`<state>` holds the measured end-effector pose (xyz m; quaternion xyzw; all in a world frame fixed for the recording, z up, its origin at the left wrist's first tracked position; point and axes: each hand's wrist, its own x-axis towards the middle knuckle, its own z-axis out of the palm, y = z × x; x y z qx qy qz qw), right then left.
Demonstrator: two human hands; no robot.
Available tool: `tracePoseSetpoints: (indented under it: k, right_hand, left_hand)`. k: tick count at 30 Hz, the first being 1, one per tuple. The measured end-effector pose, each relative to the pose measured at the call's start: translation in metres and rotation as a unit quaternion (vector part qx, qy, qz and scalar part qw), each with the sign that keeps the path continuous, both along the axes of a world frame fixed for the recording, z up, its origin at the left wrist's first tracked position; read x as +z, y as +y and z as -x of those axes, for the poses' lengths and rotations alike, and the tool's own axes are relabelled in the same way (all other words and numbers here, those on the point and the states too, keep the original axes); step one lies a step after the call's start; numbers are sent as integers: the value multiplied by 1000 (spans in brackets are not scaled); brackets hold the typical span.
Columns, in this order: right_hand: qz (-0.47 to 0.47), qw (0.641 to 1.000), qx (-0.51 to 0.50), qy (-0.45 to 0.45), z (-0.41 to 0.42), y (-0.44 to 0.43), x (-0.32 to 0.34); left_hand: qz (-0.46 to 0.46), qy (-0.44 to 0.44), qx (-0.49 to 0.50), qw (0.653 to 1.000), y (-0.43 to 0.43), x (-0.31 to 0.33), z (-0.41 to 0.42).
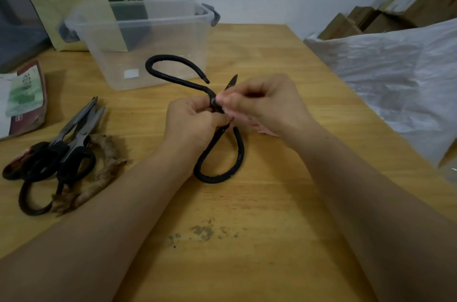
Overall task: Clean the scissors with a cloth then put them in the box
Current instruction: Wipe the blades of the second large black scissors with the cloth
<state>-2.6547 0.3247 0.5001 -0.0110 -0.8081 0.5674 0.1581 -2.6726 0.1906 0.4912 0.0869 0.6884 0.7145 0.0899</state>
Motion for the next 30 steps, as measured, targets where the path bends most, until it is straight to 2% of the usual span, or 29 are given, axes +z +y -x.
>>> tracePoseSetpoints:
  k: [2, 7, 10, 13, 15, 18, 24, 27, 30]
  right_hand:
    - [-51, 999, 4, 2, 6, -4, -6]
    - [-117, 990, -78, 22, 20, -2, -12]
    - [-115, 988, -100, 33, 18, 0, -10]
    - [-24, 999, -31, 15, 9, -1, -3]
    - [-64, 998, 7, 13, 6, -5, -4]
    - [-150, 988, -37, 22, 13, -13, -7]
    - [-184, 977, -101, 30, 22, -14, -8]
    - [-200, 977, -68, 22, 18, -6, -7]
    - [-170, 985, -14, 4, 15, 2, -8]
  left_hand:
    - [8, 12, 1, 1000, 0, 0, -1]
    - [-10, 5, 7, 1000, 2, -2, -3]
    - [-26, -9, 2, 1000, 2, -1, -4]
    - [-20, -2, 0, 1000, 1, 0, -3]
    - [3, 17, 6, 1000, 1, -2, -1]
    - [22, 37, 9, 999, 2, -4, -3]
    - [8, 38, 5, 999, 6, -4, -6]
    - [11, 10, 21, 1000, 5, -5, -6]
    - [2, -7, 19, 1000, 2, -4, -3]
